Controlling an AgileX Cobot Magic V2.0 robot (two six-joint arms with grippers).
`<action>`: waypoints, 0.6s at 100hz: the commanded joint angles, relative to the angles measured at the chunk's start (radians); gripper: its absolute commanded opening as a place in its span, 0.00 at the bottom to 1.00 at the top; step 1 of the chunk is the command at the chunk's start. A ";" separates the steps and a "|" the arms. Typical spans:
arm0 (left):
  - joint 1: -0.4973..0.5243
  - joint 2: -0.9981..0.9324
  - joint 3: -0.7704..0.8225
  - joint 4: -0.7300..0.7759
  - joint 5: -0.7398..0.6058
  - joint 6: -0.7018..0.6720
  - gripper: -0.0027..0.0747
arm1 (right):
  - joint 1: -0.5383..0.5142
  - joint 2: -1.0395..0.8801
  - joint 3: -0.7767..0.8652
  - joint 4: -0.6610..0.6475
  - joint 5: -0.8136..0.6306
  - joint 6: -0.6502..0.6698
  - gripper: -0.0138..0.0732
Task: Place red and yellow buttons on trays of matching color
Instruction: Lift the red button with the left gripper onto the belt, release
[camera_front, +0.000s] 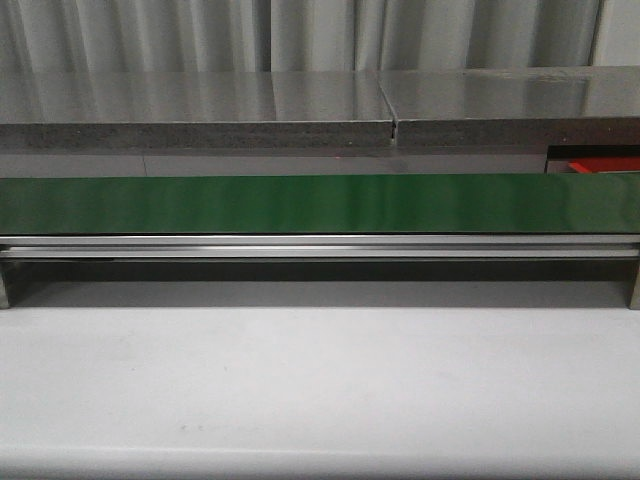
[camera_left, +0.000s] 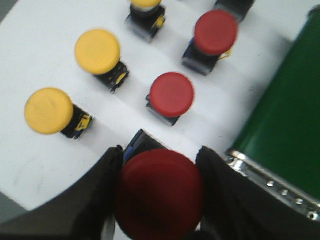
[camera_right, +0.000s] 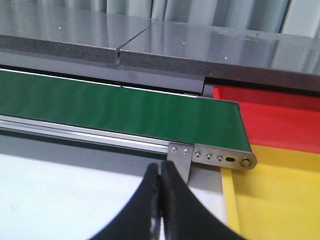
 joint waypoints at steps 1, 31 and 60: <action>-0.052 -0.046 -0.096 -0.012 0.003 0.030 0.01 | 0.001 -0.018 0.000 -0.011 -0.085 -0.002 0.02; -0.235 0.050 -0.305 -0.025 0.070 0.051 0.01 | 0.001 -0.018 0.000 -0.011 -0.085 -0.002 0.02; -0.328 0.192 -0.364 -0.061 0.104 0.054 0.01 | 0.001 -0.018 0.000 -0.011 -0.085 -0.002 0.02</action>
